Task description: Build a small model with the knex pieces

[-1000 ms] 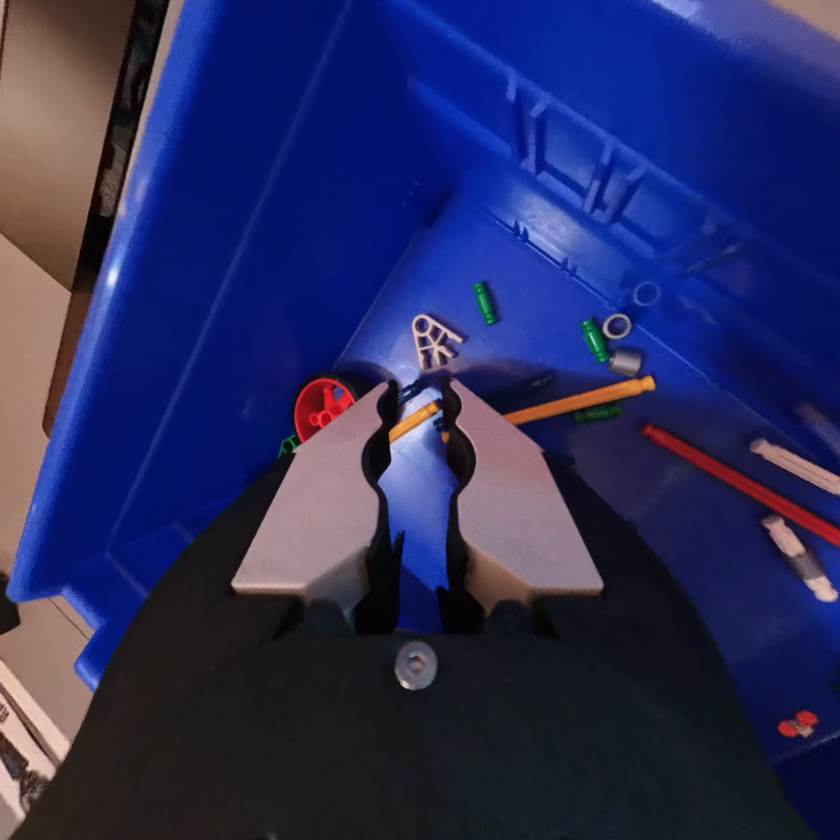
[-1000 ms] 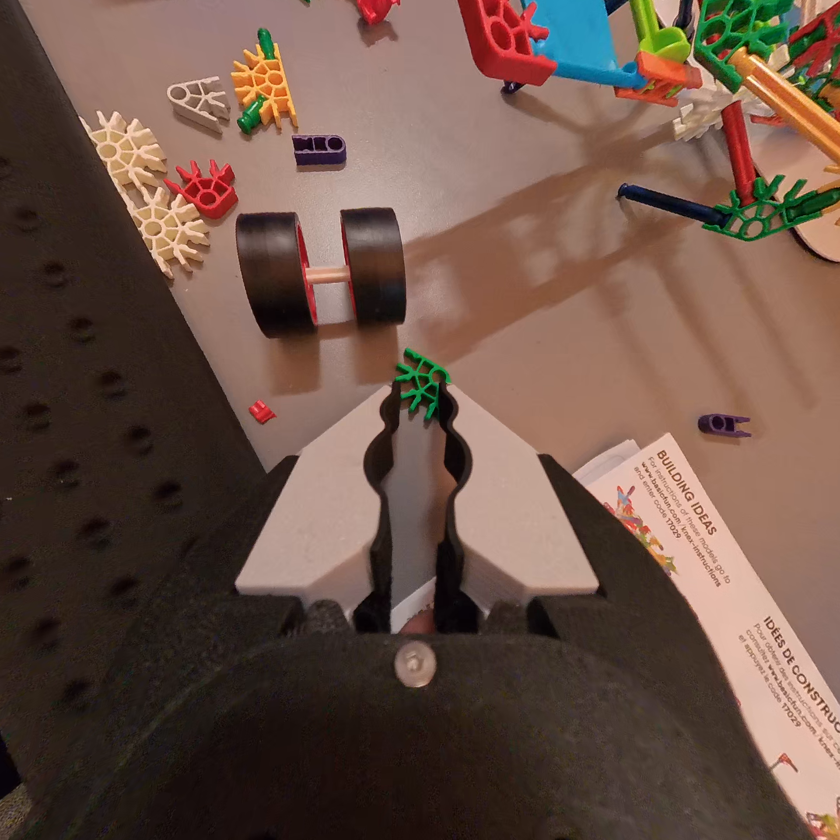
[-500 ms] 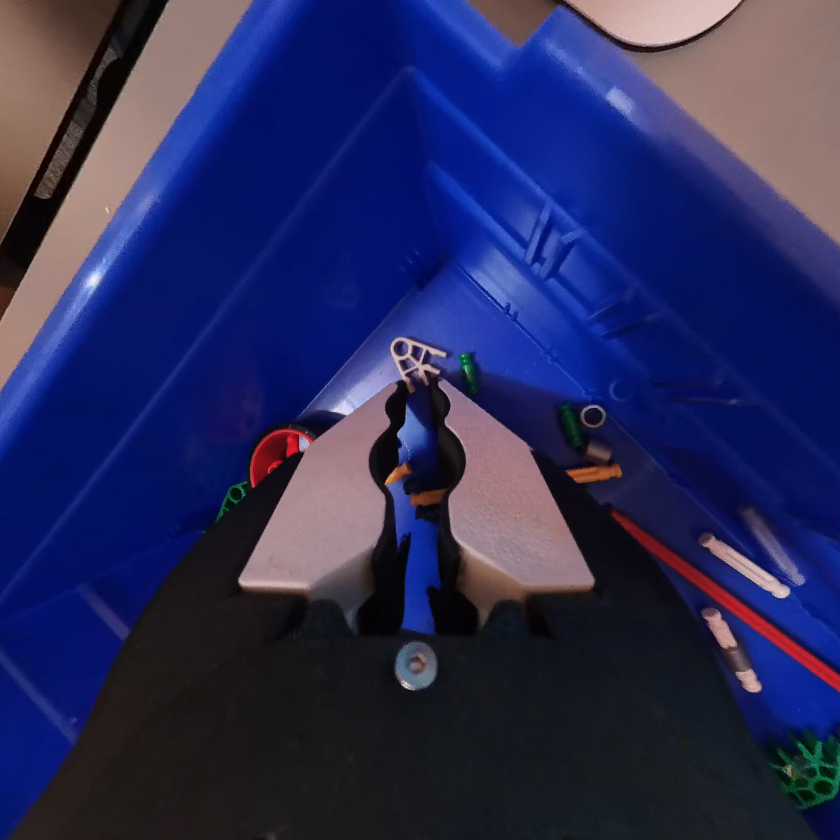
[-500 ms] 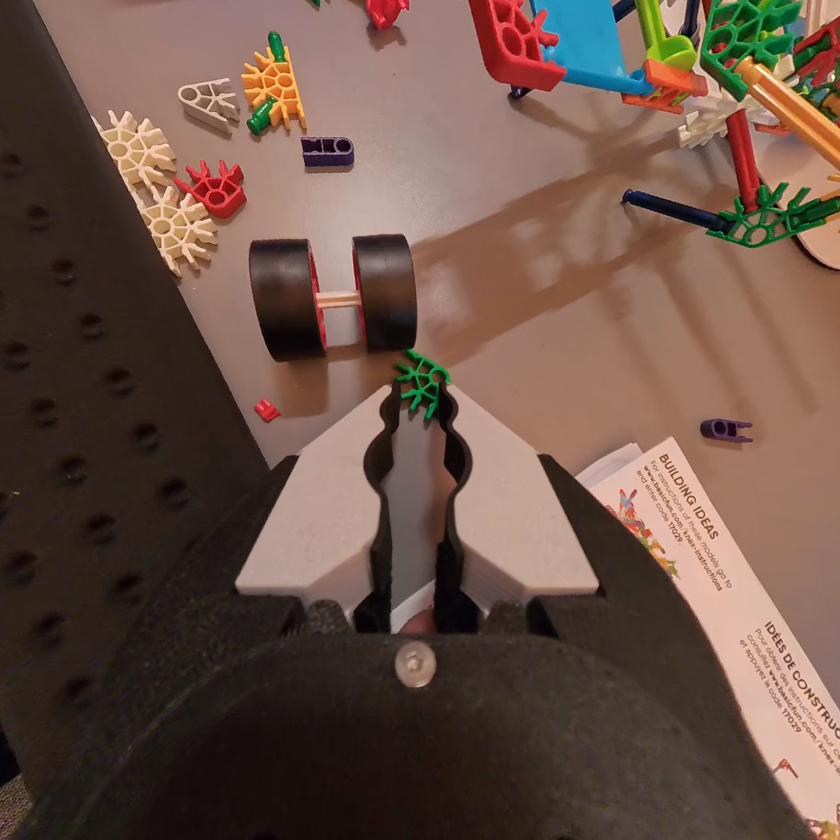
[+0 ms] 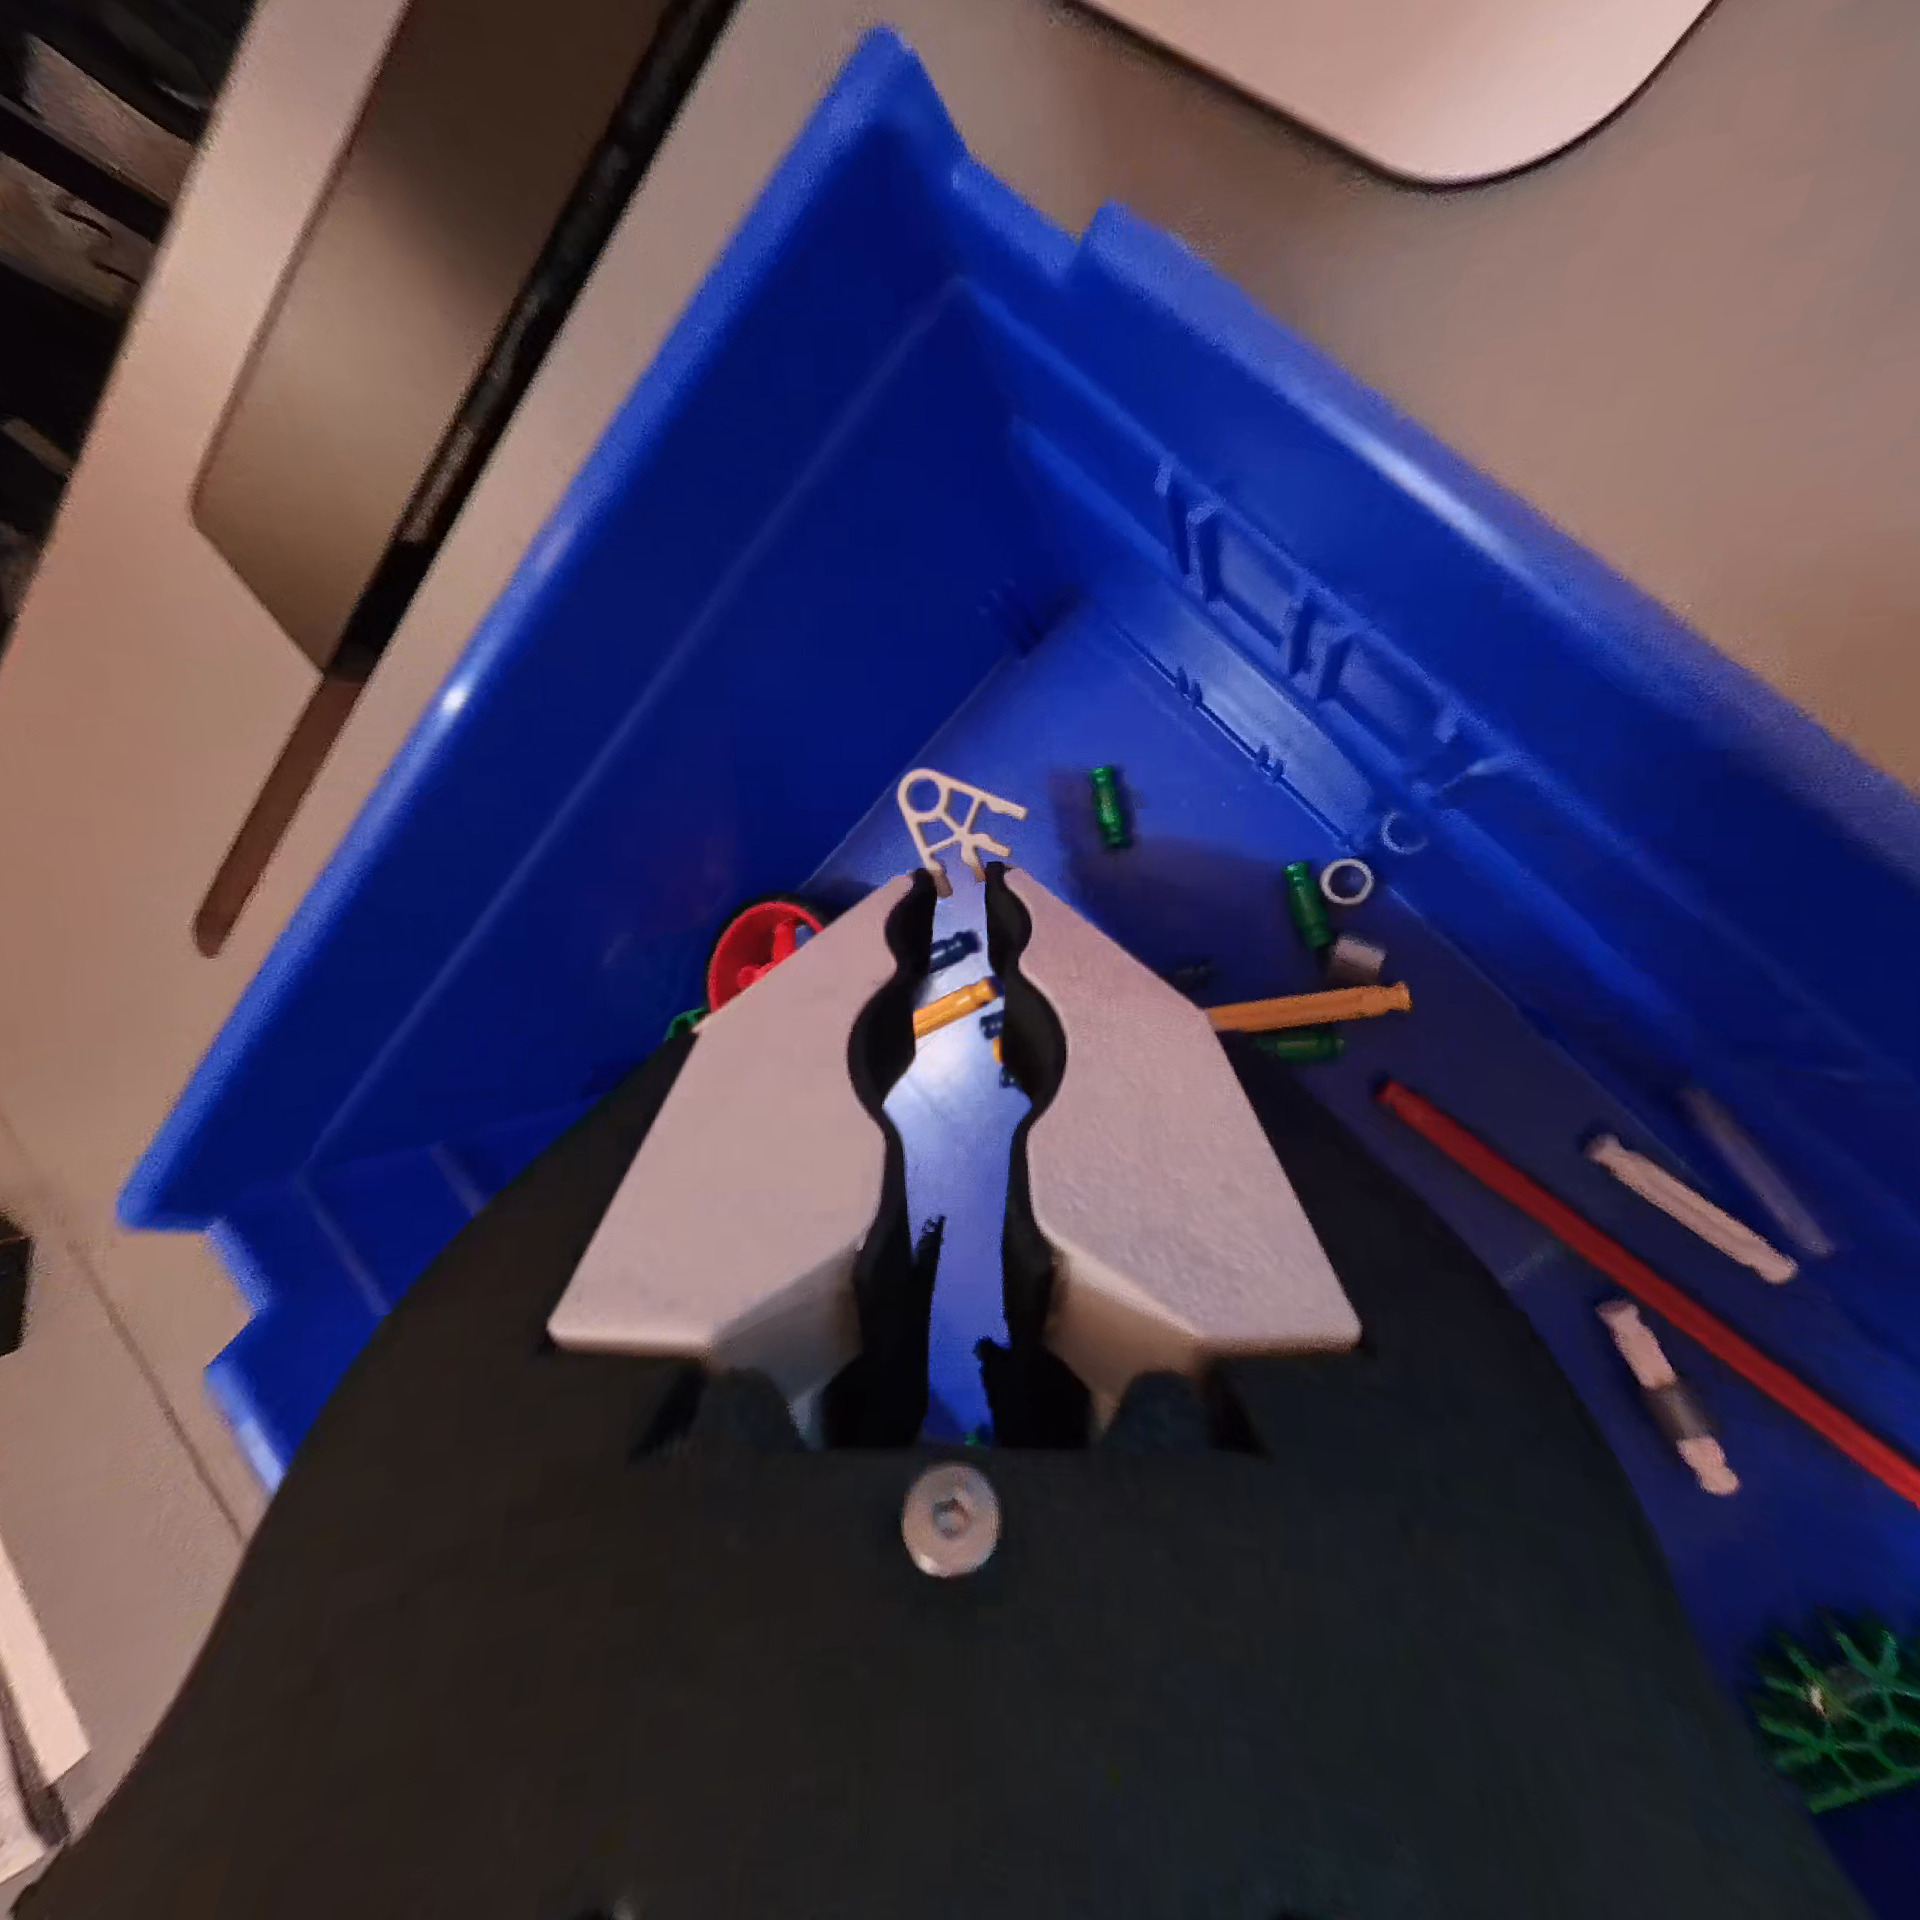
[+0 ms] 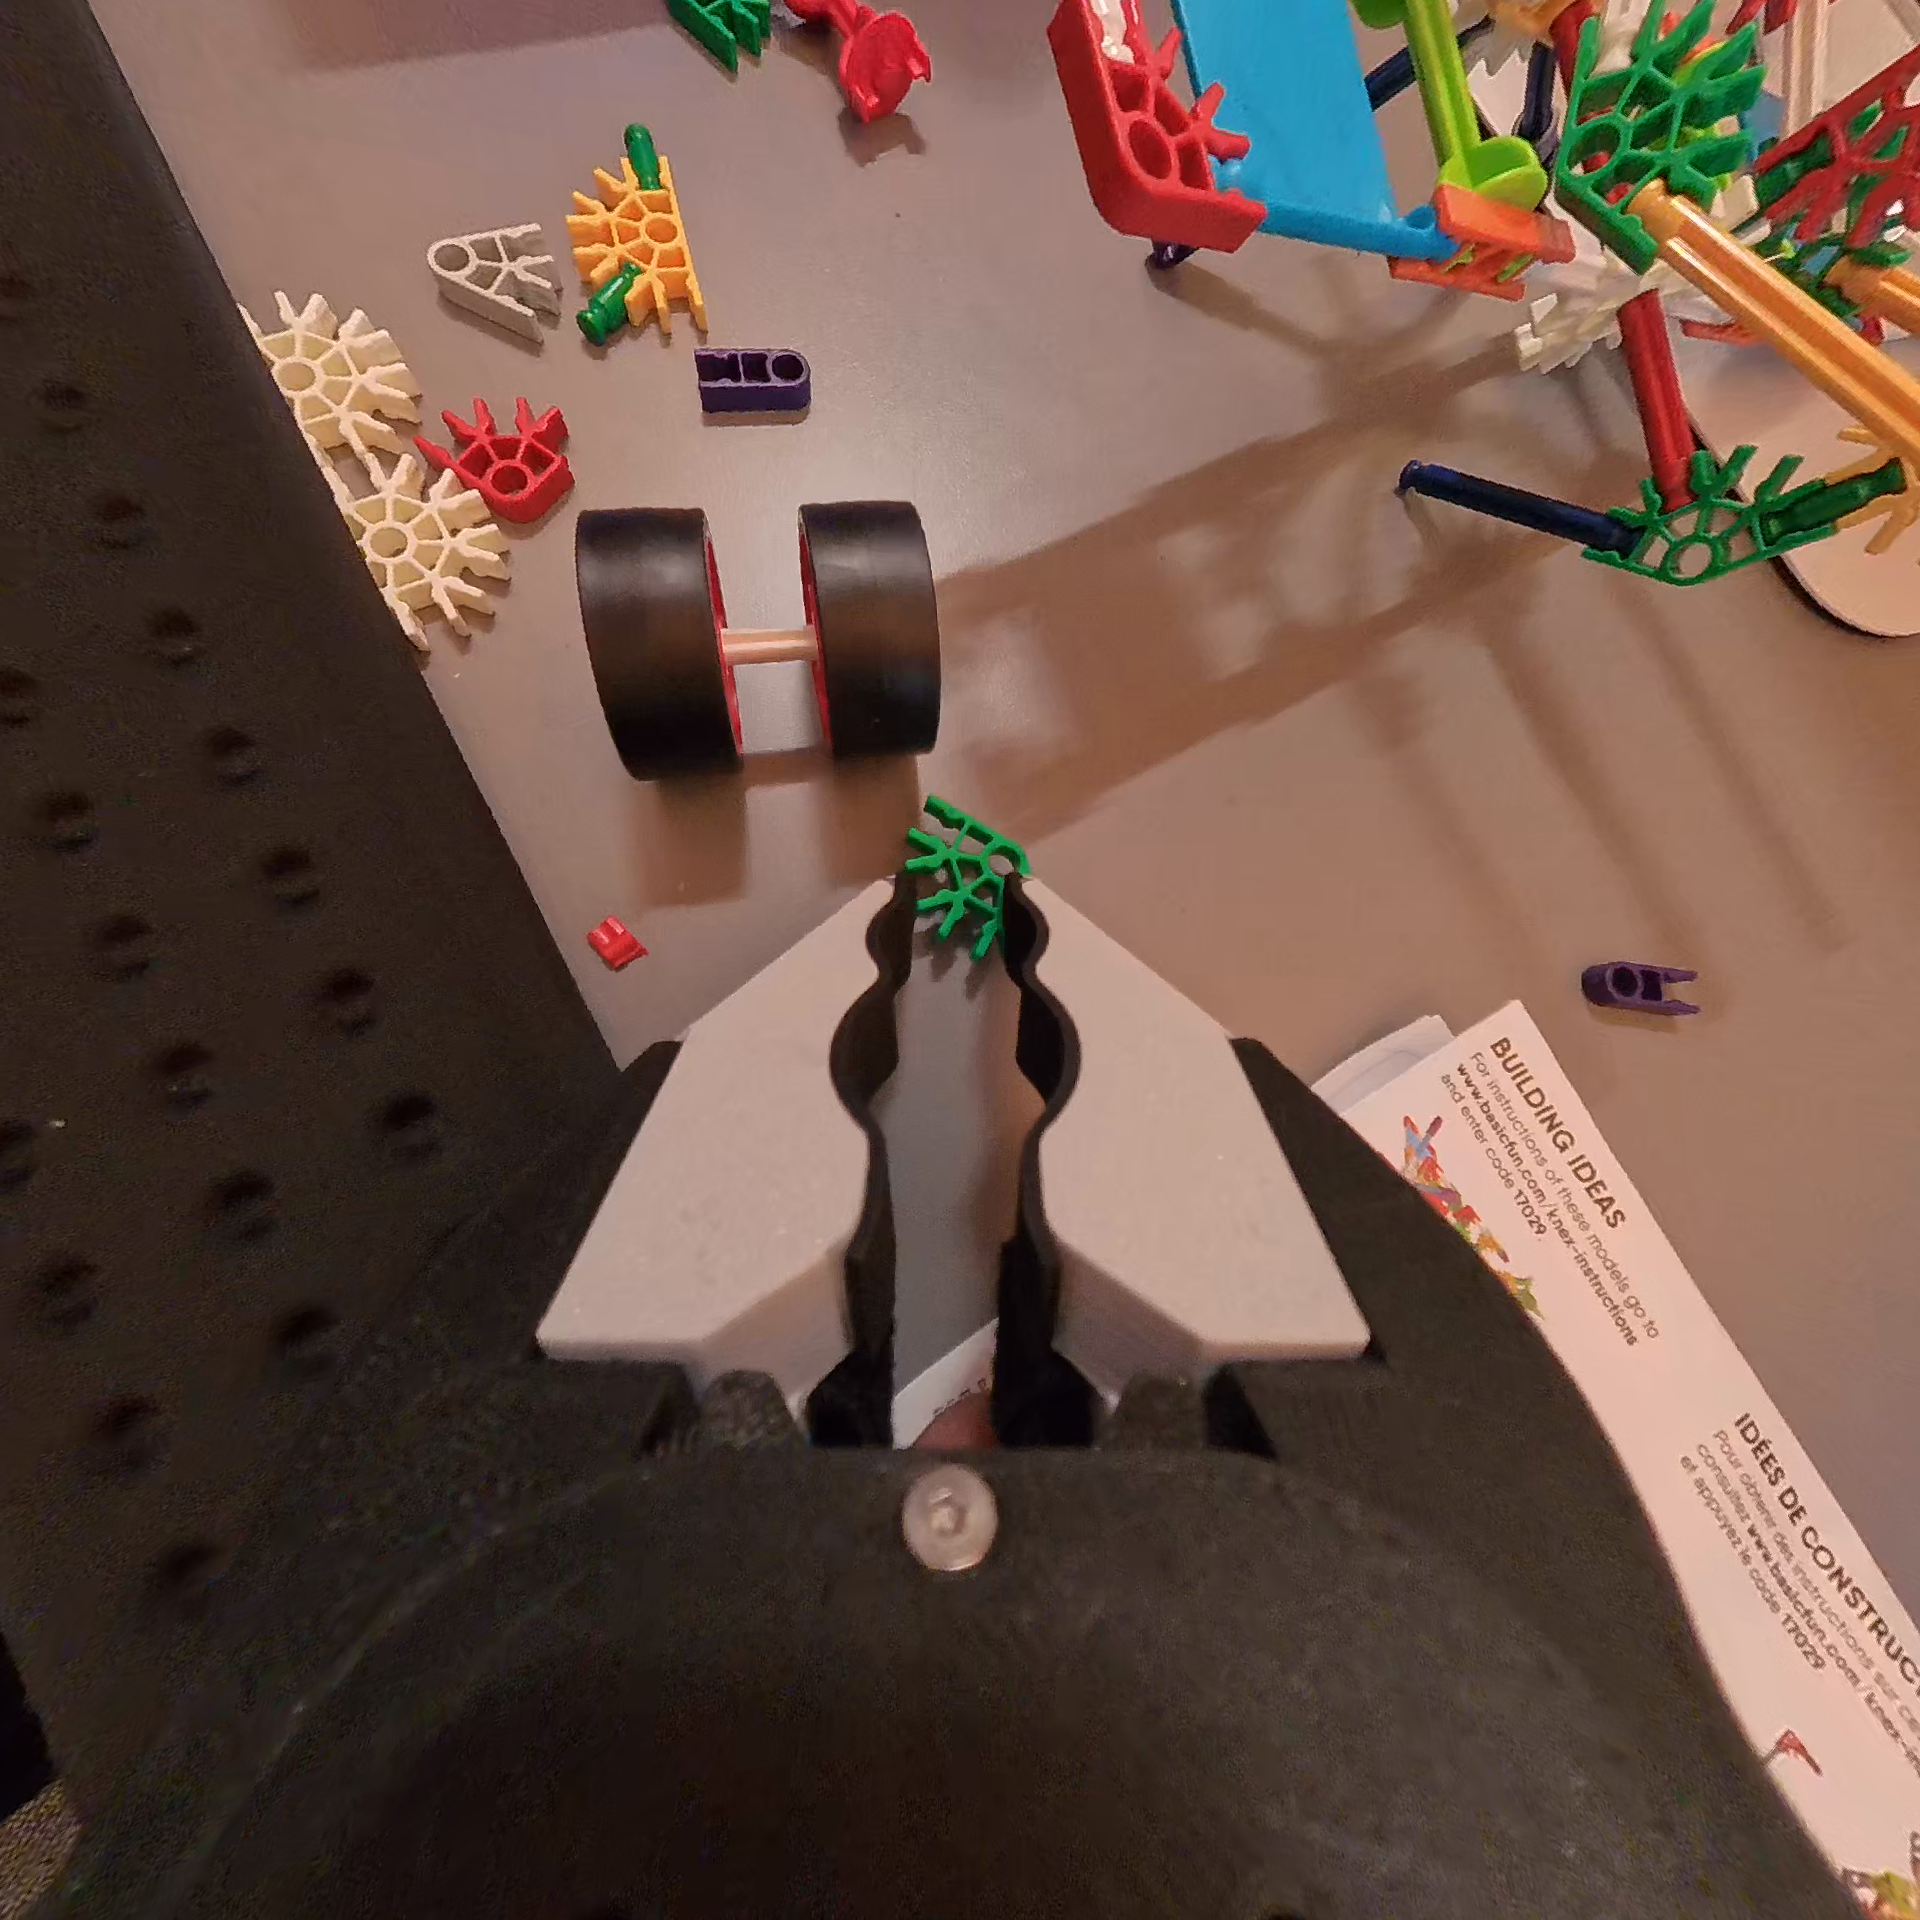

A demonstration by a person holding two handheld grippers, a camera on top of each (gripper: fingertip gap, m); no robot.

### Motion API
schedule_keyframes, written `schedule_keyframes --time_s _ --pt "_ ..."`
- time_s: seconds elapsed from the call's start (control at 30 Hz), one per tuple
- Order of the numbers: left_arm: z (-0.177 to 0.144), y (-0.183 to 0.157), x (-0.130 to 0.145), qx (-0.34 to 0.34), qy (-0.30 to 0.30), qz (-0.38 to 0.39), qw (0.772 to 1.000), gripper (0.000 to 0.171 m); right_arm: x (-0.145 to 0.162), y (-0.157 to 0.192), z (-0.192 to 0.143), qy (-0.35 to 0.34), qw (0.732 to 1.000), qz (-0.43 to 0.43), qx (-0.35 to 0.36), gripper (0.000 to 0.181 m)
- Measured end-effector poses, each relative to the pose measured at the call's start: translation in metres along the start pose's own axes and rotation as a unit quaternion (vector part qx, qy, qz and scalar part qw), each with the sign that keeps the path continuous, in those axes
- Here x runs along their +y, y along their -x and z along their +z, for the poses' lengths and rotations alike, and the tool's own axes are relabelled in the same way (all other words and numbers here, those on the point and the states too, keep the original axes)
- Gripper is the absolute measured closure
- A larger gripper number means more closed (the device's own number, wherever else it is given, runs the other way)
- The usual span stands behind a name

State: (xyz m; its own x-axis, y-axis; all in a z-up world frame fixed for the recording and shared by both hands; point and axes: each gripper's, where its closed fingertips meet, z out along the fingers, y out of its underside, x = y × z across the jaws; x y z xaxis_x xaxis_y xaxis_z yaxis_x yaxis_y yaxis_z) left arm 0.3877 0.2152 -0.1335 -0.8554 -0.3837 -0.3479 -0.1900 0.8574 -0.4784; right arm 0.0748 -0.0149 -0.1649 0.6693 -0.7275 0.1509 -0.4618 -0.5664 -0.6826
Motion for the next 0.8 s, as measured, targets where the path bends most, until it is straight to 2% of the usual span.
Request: schedule_keyframes --time_s 0.2,0.33,0.53,0.73,0.8 --pt "-0.051 0.003 -0.017 -0.047 -0.051 0.008 0.998 0.164 -0.002 -0.002 -0.002 -0.006 1.000 0.001 0.008 0.160" --pt "-0.089 -0.012 -0.036 -0.057 -0.100 0.024 0.993 0.164 -0.005 -0.003 -0.005 -0.017 1.000 -0.002 0.016 0.157" --pt "-0.134 -0.085 -0.068 -0.045 -0.176 0.125 0.975 0.164 -0.014 -0.004 -0.015 -0.048 0.999 -0.002 0.026 0.156" --pt "-0.141 -0.165 -0.092 -0.036 -0.217 0.232 0.948 0.164 -0.048 0.001 -0.037 -0.126 0.992 0.008 0.025 0.156" --pt "-0.144 -0.189 -0.098 -0.034 -0.231 0.277 0.932 0.164 -0.064 0.003 -0.047 -0.160 0.987 0.014 0.020 0.156"
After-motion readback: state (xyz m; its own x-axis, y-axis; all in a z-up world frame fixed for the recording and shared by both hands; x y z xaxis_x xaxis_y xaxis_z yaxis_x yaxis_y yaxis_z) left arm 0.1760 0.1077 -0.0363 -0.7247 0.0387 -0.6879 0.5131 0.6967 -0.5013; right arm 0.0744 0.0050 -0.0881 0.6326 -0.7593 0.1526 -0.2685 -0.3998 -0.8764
